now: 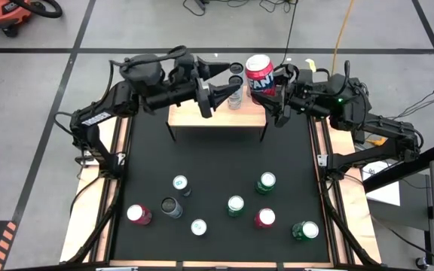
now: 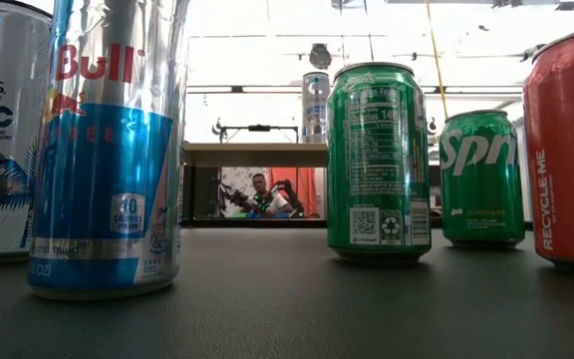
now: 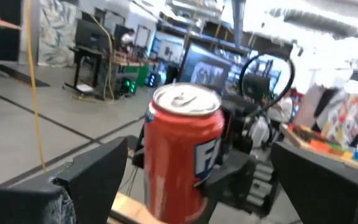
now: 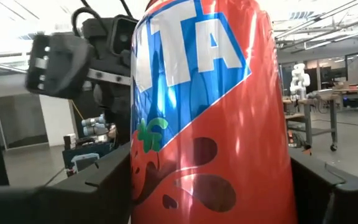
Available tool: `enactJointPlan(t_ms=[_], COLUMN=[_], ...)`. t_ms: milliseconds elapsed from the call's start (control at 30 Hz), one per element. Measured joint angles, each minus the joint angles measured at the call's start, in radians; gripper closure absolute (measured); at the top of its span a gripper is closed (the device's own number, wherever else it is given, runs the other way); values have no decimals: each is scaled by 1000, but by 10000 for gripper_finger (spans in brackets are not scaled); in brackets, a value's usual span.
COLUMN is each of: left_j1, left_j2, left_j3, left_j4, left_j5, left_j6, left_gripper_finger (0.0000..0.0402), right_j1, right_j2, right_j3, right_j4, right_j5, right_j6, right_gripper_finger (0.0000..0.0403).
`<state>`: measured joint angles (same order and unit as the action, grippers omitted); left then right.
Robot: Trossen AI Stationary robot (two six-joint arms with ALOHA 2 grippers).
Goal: Place canned beverage on shelf
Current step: Put the top center orange soda can on the shelf
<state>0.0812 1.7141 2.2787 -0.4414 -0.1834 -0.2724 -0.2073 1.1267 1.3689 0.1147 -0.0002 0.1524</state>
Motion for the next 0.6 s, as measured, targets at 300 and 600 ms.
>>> enactJointPlan(t_ms=[300, 600], left_j1=[58, 72], left_j2=[7, 9], left_j3=[0, 0], left_j4=[-22, -21], left_j5=[89, 75], left_j6=[-31, 76], left_gripper_finger=[2, 2], right_j1=[1, 1], right_j2=[0, 26], right_j3=[0, 0], right_j4=[-17, -24], right_j5=[0, 7], right_j6=[16, 11], right_gripper_finger=[117, 117])
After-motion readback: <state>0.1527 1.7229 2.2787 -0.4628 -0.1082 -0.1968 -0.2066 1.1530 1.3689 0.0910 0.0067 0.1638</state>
